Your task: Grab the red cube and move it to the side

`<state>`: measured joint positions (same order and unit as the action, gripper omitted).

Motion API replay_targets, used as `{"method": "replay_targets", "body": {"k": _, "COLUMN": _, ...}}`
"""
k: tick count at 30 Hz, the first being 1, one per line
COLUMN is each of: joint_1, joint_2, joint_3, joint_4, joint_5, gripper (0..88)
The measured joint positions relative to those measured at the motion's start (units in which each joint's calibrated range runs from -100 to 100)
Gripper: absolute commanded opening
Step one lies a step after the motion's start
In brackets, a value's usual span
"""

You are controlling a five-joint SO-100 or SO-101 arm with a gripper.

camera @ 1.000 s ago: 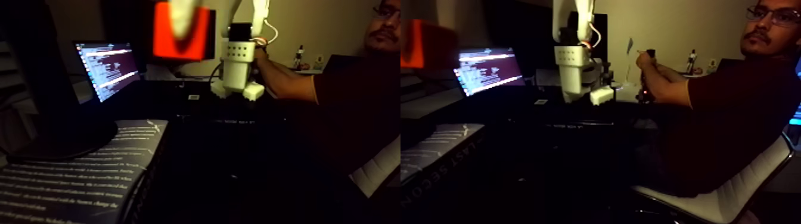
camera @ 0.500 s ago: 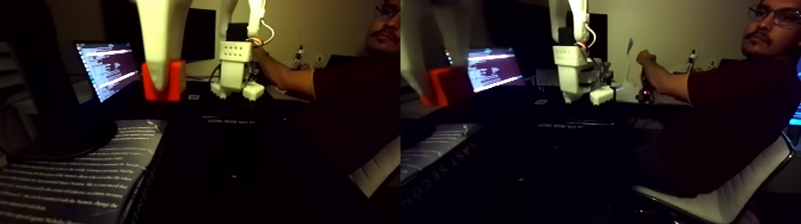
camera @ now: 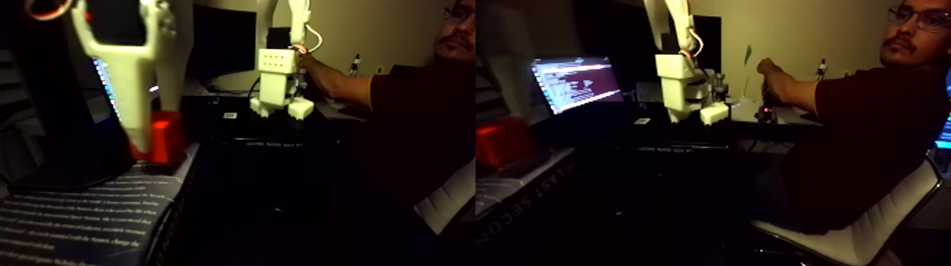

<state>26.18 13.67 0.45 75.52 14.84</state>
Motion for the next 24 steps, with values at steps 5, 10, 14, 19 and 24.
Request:
{"method": "replay_targets", "body": {"k": 5, "joint_1": 1.8, "joint_2": 2.1, "joint_3": -4.4, "joint_4": 0.0, "joint_5": 0.0, "gripper": 1.5}}
{"method": "replay_targets", "body": {"k": 10, "joint_1": 2.0, "joint_2": 3.6, "joint_3": -4.6, "joint_4": 0.2, "joint_5": 0.0, "gripper": 1.5}}
{"method": "replay_targets", "body": {"k": 14, "joint_1": 2.0, "joint_2": 4.6, "joint_3": -4.6, "joint_4": 0.2, "joint_5": 0.0, "gripper": 1.5}}
{"method": "replay_targets", "body": {"k": 19, "joint_1": 1.9, "joint_2": 6.6, "joint_3": -4.6, "joint_4": 0.2, "joint_5": 0.0, "gripper": 1.5}}
{"method": "replay_targets", "body": {"k": 24, "joint_1": 1.9, "joint_2": 7.4, "joint_3": -4.6, "joint_4": 0.2, "joint_5": 0.0, "gripper": 1.6}}
